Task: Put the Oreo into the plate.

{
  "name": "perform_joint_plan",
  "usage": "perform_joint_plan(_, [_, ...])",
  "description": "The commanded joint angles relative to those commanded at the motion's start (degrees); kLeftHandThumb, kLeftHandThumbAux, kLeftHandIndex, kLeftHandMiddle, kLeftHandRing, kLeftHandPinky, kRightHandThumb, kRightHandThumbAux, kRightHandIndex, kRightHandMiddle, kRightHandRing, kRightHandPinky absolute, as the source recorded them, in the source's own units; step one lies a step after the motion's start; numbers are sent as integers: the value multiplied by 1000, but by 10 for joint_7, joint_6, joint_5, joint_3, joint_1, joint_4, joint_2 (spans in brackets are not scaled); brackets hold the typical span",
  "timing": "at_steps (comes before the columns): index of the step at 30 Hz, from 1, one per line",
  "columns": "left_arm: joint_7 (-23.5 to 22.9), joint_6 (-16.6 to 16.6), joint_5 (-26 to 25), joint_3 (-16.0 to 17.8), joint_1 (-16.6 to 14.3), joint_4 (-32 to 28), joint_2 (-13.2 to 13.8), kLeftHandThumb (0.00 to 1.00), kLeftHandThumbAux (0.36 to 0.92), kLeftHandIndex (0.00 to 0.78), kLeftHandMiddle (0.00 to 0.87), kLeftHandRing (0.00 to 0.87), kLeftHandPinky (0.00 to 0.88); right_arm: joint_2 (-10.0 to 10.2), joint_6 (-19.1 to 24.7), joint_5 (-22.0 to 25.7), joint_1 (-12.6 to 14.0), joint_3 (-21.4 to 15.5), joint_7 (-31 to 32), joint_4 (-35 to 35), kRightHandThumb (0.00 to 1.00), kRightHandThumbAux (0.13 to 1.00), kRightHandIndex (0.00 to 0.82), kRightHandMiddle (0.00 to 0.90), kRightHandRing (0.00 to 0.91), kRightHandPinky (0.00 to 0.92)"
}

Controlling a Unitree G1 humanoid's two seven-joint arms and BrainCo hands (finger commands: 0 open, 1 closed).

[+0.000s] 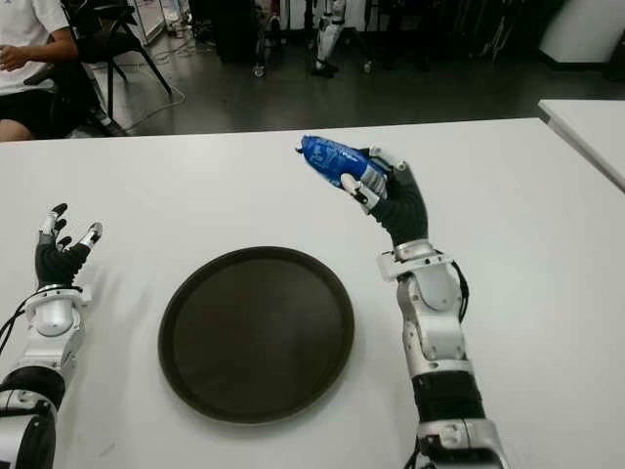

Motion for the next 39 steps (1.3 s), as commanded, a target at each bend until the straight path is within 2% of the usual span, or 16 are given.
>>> perform_joint_plan(6, [2, -2, 1, -1, 1, -1, -1, 0, 651, 0, 0, 0, 0, 2, -5, -8, -10, 8, 13, 27, 721, 709, 441, 851, 849, 877])
perform_joint_plan(9, [3, -1, 3, -2, 1, -1, -1, 0, 646, 0, 0, 0, 0, 4, -18, -49, -9, 31, 4, 37, 722, 708, 441, 851, 846, 875])
perform_joint_plan(15, [4, -1, 6, -5, 1, -2, 0, 0, 629, 0, 0, 0, 0, 9, -61, -151, 10, 95, -21, 59, 725, 708, 441, 859, 855, 889])
perform_joint_plan(18, [3, 0, 5, -6, 1, -3, 0, 0, 620, 0, 0, 0, 0, -7, -56, -186, 17, 121, -13, 46, 731, 707, 440, 852, 847, 870])
perform_joint_plan(22, [2, 1, 3, -5, 2, -3, -1, 0, 621, 0, 0, 0, 0, -36, -48, -224, 6, 145, 8, 48, 735, 706, 440, 845, 839, 854])
perform_joint_plan(23, [2, 1, 3, -5, 3, -3, -1, 0, 624, 0, 0, 0, 0, -43, -50, -241, 2, 152, 7, 49, 776, 695, 430, 723, 832, 847])
perform_joint_plan(26, [1, 0, 2, -5, 3, -2, -1, 0, 630, 0, 0, 0, 0, -52, -52, -262, -3, 162, 3, 51, 826, 682, 416, 579, 833, 839])
perform_joint_plan(29, [1, -1, 1, -4, 3, -2, -2, 0, 631, 0, 0, 0, 0, -57, -51, -267, -4, 165, 3, 53, 843, 678, 411, 534, 834, 836])
perform_joint_plan(39, [4, -4, 1, -3, 4, -2, -3, 0, 630, 0, 0, 0, 0, -60, -39, -259, -2, 171, 12, 46, 853, 676, 406, 516, 846, 842])
